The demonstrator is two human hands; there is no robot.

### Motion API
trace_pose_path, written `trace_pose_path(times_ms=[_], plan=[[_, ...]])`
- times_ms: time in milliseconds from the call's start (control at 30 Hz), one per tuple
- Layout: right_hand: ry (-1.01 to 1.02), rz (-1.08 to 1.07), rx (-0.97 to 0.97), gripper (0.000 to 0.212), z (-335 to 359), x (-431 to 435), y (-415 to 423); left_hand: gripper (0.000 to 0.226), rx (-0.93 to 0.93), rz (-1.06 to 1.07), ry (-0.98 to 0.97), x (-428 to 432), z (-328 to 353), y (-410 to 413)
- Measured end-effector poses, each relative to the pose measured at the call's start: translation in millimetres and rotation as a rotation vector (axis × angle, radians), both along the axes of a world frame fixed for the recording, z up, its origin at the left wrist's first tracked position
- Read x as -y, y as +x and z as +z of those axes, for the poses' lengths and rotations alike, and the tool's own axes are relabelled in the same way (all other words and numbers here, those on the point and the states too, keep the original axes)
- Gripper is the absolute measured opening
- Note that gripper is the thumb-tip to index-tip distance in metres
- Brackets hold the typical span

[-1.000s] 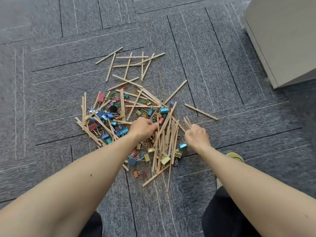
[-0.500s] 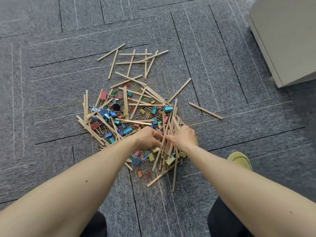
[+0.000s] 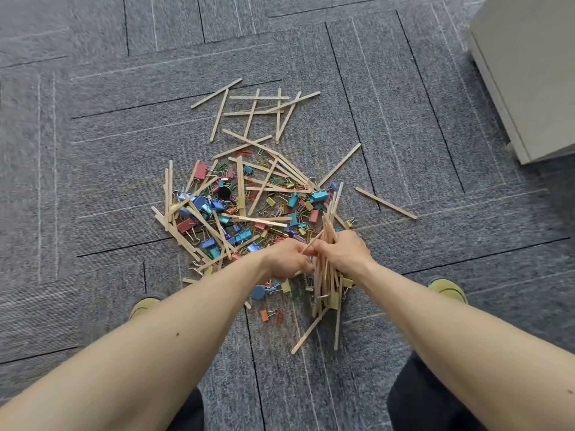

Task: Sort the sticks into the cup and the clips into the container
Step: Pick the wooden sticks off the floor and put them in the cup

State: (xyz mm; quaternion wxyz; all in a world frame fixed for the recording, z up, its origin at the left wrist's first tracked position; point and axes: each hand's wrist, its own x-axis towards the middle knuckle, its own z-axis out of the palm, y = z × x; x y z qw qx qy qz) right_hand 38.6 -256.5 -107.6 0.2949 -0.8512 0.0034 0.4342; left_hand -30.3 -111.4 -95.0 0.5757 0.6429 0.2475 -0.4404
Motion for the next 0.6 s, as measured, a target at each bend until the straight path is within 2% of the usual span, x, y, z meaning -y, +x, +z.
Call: trace_pose_path(times_ms=[133, 200, 333, 433, 600], plan=[[0.005, -0.06, -0.08, 0.02, -1.0, 6.6, 5.1, 0.036, -0.005, 0.029, -0.033, 1.3, 5.8, 1.3], [0.036, -0.093, -0.091, 0.016, 1.6, 6.1, 7.1, 0.029, 0.029, 0.095, 0.009, -2.3, 6.0, 4.9], [0.178, -0.304, -0.13, 0.011, 4.7, 7.9, 16.5, 0.016, 0.072, 0.273, 0.186, -13.0, 0.5, 13.1], [0.202, -0.327, -0.107, 0.015, 8.0, 15.1, 23.5, 0.021, 0.086, 0.154, 0.321, -8.3, -5.2, 14.3], [0.22, -0.319, -0.047, 0.022, 10.8, 25.0, 26.7, 0.043, 0.182, -0.047, 0.693, 22.2, -19.4, 7.0]])
